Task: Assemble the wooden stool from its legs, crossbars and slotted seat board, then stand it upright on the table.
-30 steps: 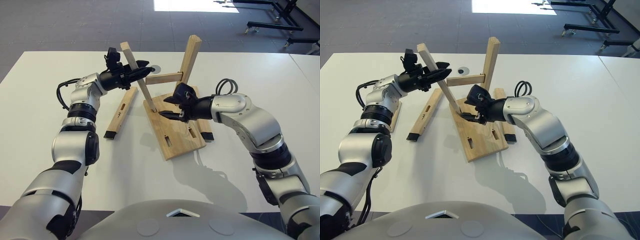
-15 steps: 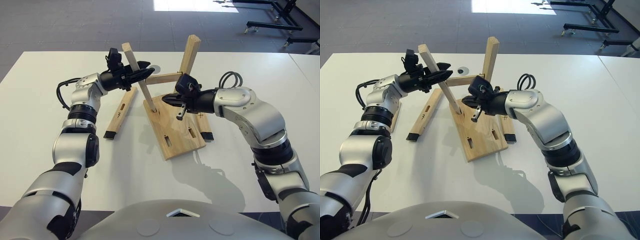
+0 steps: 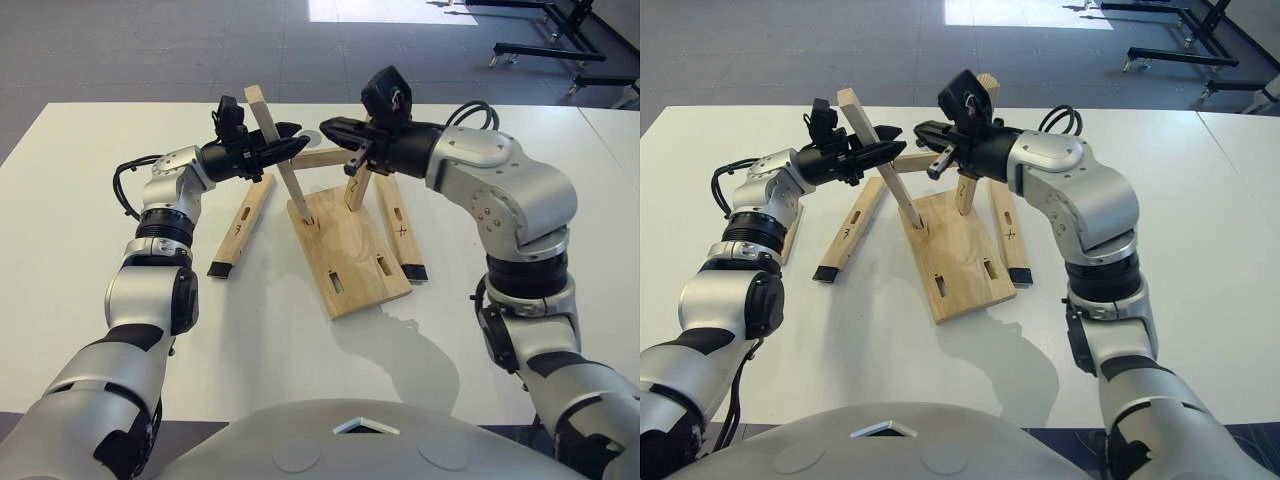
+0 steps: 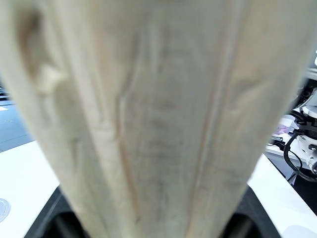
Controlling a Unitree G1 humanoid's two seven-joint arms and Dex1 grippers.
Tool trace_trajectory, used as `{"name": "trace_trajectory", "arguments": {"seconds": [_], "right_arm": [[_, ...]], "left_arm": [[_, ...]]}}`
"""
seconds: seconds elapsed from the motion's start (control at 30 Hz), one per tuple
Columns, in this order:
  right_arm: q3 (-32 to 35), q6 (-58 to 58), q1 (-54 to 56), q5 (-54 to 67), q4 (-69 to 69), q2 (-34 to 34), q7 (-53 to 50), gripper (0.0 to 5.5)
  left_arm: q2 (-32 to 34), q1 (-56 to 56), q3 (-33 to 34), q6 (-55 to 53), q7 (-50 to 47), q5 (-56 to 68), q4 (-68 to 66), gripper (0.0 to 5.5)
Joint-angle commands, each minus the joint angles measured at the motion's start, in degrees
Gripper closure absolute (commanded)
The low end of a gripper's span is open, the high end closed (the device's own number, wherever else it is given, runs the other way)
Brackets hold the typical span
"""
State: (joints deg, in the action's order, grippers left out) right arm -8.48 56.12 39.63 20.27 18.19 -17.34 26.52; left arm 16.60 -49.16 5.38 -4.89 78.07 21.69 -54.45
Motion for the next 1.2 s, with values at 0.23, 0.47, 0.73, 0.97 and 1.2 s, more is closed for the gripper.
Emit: {"name": "trace_trajectory", "arguments": {"seconds": [0.23, 0.47, 0.73, 0.97, 1.2], "right_arm": [[-2.0, -7.5, 4.4, -9.6, -9.1, 8.8, -12.6, 5.44], [-1.1, -7.7, 3.9, -10.1, -10.8, 10.2, -13.8, 5.44], [-5.5, -10.6, -4.1, -13.8, -12.9, 9.2, -13.2, 5.44], [-9.9, -13.6, -12.5, -17.3, -14.8, 6.2, -10.8, 5.44], [-0.6, -9.7, -6.2, -12.4, -12.5, 10.6, -11.8, 5.44]], "left_arm": [[-0.6, 0.9, -1.5, 0.1, -0.7, -2.2, -0.1, 3.48], [-0.8, 1.1, -1.6, 0.1, -0.7, -2.1, 0.1, 3.48], [-0.7, 1.3, -1.5, 0.1, -0.7, -2.1, 0.1, 3.48], [-0.8, 1.5, -1.5, 0.2, -0.8, -2.1, 0.3, 3.48], [-1.5, 2.1, -2.6, -0.1, -0.9, -2.8, 0.5, 3.48]]}}
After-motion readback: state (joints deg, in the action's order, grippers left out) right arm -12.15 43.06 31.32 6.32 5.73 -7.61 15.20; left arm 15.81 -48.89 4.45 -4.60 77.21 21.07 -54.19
